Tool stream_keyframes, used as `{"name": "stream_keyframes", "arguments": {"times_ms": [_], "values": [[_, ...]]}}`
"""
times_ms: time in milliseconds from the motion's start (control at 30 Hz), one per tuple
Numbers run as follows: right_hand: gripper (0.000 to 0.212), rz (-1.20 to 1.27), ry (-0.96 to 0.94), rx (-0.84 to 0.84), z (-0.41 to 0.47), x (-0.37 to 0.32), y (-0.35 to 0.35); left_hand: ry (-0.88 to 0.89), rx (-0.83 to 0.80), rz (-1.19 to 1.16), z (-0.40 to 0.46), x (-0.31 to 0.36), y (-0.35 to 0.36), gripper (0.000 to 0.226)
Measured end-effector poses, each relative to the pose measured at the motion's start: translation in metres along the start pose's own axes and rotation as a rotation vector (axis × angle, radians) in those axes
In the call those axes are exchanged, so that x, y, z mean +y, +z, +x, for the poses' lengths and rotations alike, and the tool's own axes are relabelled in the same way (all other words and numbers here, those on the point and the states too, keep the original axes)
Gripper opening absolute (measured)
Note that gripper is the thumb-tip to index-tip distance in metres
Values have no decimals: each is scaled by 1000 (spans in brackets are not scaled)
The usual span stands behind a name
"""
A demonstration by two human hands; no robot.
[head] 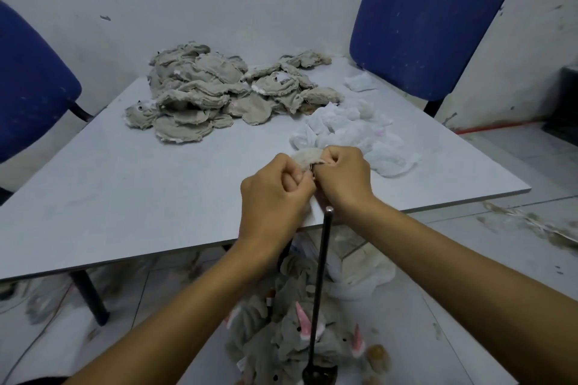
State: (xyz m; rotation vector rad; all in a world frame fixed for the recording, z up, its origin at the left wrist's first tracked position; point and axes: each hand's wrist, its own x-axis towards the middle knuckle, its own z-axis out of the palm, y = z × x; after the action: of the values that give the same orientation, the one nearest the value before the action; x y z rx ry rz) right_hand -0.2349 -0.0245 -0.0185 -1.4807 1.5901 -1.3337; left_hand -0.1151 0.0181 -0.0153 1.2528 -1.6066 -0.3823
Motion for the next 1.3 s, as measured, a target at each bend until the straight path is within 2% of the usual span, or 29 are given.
{"name": "stream_keyframes", "arguments": {"times_ms": [33,67,133,167,233,300,367,467,667,733,867,933,1000,1067,1100,1167,1300], "values": [[33,53,2,-46,1,1,-3,47,-47,28,4,-1,-4,18],[30,91,3,-96,2,2,-7,103,-105,108,11,-5,-10,25],[31,131,10,-214,3,3,-16,124,-281,247,23,-21,-24,63],[33,176,24,-276,3,3,-19,85,-366,244,26,-26,-30,72],[31,374,109,-387,4,1,-20,65,-427,169,27,-35,-34,58],[25,621,223,-425,3,-4,-19,4,-337,103,28,-41,-31,38],[21,698,214,-372,2,-4,-17,-106,-272,35,33,-43,-26,28],[11,604,37,-277,-4,1,-15,-176,-245,9,37,-46,-23,16],[16,256,-264,-172,-13,5,-15,-166,-208,18,35,-45,-23,26],[16,241,-232,-147,-13,4,-14,-149,-217,47,35,-44,-23,28],[19,417,-16,-117,-11,1,-16,-114,-221,104,36,-44,-31,25],[25,445,31,-83,-7,-3,-17,-73,-164,140,39,-41,-39,18],[32,478,84,-18,-2,-7,-19,-59,-75,192,41,-42,-49,24],[36,526,126,39,3,-11,-27,-130,25,256,46,-48,-61,13],[37,547,138,65,6,-12,-32,-174,70,273,48,-53,-67,8],[37,551,148,104,9,-10,-39,-210,136,294,50,-62,-78,14],[28,452,40,37,4,-7,-36,-70,129,478,43,-68,-73,22]]}}
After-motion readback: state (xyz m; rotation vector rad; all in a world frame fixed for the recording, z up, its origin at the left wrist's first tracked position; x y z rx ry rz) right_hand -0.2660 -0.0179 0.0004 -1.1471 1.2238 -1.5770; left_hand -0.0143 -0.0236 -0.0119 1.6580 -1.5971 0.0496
